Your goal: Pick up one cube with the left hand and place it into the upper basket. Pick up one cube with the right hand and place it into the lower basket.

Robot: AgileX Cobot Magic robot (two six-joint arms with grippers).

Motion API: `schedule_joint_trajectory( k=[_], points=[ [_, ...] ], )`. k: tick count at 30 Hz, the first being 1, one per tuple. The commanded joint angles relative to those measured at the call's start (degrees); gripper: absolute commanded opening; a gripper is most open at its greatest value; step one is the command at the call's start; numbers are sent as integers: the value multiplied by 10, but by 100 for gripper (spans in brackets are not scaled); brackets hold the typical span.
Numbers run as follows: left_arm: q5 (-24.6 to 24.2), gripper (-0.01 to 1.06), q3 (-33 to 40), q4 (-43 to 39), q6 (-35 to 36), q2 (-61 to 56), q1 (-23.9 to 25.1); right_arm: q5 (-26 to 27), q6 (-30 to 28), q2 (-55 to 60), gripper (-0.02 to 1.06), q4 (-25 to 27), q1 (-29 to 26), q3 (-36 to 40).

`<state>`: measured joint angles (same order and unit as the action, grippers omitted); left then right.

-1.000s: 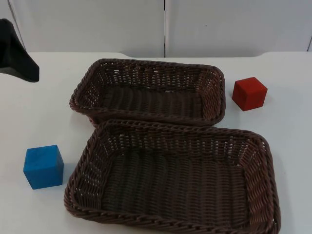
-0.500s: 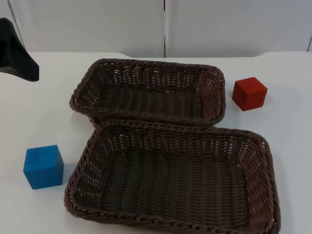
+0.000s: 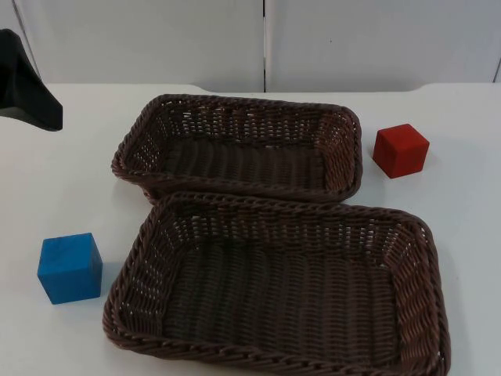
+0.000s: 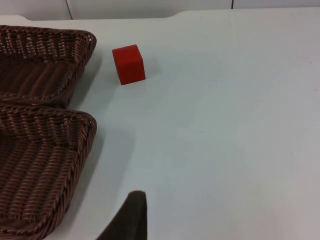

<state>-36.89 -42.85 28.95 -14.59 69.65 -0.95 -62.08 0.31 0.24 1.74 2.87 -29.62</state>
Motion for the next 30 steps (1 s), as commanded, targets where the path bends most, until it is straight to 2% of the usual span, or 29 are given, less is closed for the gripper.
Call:
schedule_joint_trajectory(
  k=[1, 30],
  points=[
    [3, 99, -3, 2, -1, 0, -3, 4, 2, -2, 105, -1, -3, 1],
    [3, 99, -3, 2, -1, 0, -3, 4, 2, -2, 105, -1, -3, 1]
  ],
)
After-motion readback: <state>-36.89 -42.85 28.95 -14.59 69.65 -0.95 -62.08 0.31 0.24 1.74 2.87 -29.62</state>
